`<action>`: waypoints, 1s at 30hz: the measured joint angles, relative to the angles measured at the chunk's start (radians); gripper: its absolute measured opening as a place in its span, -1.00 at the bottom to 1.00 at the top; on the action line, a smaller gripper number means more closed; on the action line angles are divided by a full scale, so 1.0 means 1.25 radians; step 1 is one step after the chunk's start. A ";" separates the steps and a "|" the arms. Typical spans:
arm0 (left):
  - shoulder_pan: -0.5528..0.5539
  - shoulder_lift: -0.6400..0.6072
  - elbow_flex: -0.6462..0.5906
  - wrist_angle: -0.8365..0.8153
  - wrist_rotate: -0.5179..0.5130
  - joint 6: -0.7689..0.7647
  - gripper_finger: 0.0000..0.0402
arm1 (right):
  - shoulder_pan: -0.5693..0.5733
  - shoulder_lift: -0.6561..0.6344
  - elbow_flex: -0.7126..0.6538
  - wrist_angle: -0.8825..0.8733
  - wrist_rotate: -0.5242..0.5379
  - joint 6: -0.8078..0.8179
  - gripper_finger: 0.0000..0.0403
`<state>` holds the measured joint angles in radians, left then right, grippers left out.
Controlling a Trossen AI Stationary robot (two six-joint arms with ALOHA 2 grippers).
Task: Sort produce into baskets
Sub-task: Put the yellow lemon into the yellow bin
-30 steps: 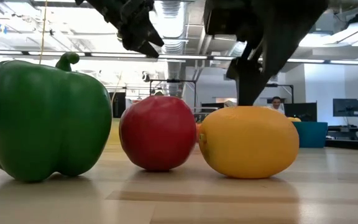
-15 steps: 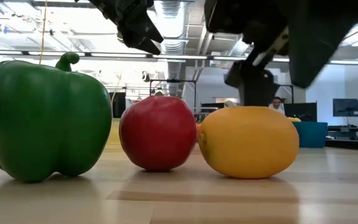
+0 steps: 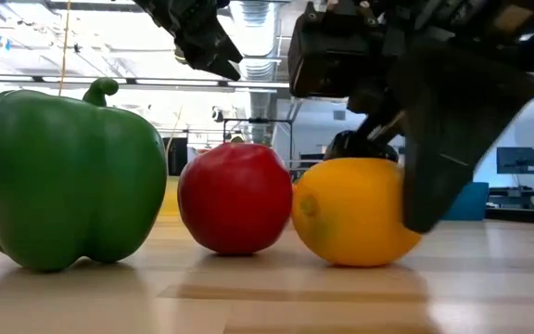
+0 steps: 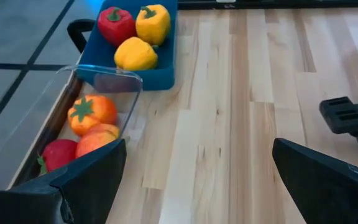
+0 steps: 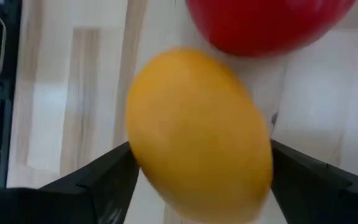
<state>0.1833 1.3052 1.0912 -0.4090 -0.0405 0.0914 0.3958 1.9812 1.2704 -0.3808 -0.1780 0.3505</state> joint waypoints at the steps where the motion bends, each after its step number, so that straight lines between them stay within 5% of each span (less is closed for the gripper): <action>1: 0.000 0.000 0.000 0.001 0.000 0.000 0.95 | 0.000 0.002 0.000 0.004 0.000 0.001 0.73; 8: 0.000 -0.002 0.000 0.001 -0.013 0.028 0.95 | -0.013 -0.004 0.000 0.020 -0.001 0.015 0.46; 22: 0.000 -0.091 0.000 -0.060 -0.045 0.055 0.95 | -0.106 -0.148 -0.001 0.000 -0.023 0.012 0.43; 30: 0.000 -0.212 0.000 -0.153 -0.063 -0.001 0.95 | -0.225 -0.221 0.000 0.130 0.110 -0.143 0.42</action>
<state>0.1829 1.0405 1.0908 -0.6003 -0.1192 0.0905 0.1148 1.7054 1.2705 -0.2185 -0.0400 0.1719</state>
